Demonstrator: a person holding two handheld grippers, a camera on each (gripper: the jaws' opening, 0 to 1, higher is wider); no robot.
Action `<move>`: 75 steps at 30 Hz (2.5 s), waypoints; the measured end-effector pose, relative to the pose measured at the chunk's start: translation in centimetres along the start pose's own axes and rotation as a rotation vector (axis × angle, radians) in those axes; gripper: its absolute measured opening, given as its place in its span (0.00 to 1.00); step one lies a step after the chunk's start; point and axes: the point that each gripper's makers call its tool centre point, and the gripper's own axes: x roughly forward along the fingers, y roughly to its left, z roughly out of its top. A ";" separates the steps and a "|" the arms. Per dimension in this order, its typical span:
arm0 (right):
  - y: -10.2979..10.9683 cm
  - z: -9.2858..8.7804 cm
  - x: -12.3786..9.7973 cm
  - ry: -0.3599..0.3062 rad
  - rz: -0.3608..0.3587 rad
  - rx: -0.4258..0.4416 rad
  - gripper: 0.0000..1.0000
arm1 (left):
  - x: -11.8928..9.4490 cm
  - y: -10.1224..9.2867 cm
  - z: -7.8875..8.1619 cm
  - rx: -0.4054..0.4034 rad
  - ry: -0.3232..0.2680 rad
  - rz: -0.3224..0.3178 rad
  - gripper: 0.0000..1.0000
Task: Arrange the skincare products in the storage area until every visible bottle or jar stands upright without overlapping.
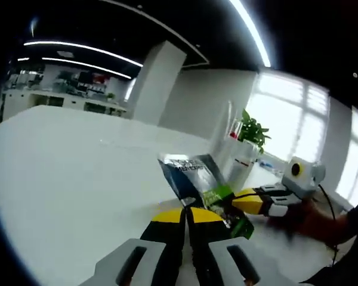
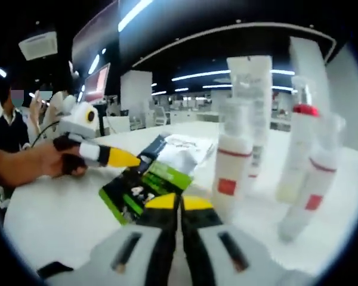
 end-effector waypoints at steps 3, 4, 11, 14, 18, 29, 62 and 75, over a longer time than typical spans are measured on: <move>0.1 -0.3 0.0 0.014 -0.009 -0.028 0.01 | 0.1 0.3 -0.1 0.022 0.015 0.011 0.02; 0.2 -0.3 0.0 0.017 -0.011 -0.033 0.01 | 0.1 0.6 -0.1 0.030 0.020 0.015 0.02; -0.1 -0.7 0.2 0.038 -0.025 -0.076 0.01 | 0.6 0.9 -0.4 0.073 0.047 0.038 0.02; -0.1 -0.7 0.2 0.044 -0.031 -0.093 0.01 | 0.8 1.2 -0.4 0.094 0.058 0.048 0.02; -0.2 -1.0 0.3 0.058 -0.040 -0.124 0.01 | 1.1 1.4 -0.6 0.124 0.070 0.060 0.02; -0.5 -1.4 0.4 0.082 -0.060 -0.194 0.02 | 1.6 1.8 -1.2 0.231 0.103 0.102 0.02; 0.2 -1.0 0.5 0.115 -0.105 -0.482 0.00 | 1.0 1.3 -1.7 0.337 0.093 0.150 0.06; -0.2 -1.0 0.6 0.112 -0.105 -0.425 0.00 | 0.3 0.8 -0.7 0.368 0.023 0.141 0.16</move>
